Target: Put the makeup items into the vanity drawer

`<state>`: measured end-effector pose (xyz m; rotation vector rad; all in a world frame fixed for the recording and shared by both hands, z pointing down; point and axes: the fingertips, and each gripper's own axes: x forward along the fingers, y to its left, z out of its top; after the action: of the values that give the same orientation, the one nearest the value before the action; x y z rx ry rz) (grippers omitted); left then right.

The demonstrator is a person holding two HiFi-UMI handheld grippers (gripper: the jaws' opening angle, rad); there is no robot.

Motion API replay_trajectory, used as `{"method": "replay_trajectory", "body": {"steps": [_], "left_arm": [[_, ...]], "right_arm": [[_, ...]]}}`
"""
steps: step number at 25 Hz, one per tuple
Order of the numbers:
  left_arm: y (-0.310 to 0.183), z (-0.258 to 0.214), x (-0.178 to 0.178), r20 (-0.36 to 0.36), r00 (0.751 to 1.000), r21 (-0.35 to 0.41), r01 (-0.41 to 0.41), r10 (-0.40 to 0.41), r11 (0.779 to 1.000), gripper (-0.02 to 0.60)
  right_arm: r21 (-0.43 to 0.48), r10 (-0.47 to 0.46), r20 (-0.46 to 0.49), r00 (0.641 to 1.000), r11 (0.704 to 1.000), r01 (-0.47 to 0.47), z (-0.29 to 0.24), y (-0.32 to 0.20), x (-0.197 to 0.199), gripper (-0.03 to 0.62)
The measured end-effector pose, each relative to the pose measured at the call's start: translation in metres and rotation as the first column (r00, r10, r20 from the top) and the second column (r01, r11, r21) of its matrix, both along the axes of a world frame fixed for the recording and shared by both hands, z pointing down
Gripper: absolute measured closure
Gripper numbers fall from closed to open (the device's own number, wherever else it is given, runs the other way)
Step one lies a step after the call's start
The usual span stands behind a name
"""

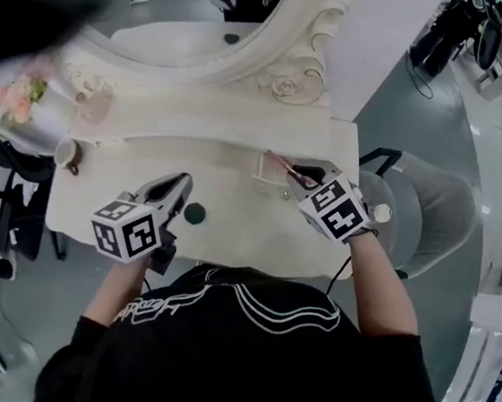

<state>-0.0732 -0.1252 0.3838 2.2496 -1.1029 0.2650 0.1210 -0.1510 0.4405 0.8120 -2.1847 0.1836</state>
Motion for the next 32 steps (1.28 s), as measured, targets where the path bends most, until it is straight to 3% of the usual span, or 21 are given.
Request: {"method": "replay_trajectory", "body": {"steps": [9,19,28,32], "left_arm": [[-0.001,0.005,0.002,0.008,1.000,-0.001,0.002,-0.002,1.000,0.555],[-0.002,0.013,-0.007,-0.015,1.000,-0.001,0.020,-0.020,1.000,0.555],[0.011,0.021,-0.020,-0.041,0.998,-0.018,0.055,-0.055,0.998,0.555],[0.019,0.032,-0.029,-0.048,0.996,-0.038,0.074,-0.076,0.997,0.555]], "right_arm": [[-0.065,-0.052,-0.092,0.994,0.997,0.046,0.037,-0.003,0.018,0.520],[-0.139,0.006,-0.011,1.000,0.990,-0.008,0.043,-0.008,0.020,0.516],[-0.149,0.006,0.089,0.996,0.989,0.007,0.028,0.007,-0.002,0.407],[-0.147,-0.015,0.144,0.990,0.988,0.036,0.019,0.013,-0.022,0.391]]}}
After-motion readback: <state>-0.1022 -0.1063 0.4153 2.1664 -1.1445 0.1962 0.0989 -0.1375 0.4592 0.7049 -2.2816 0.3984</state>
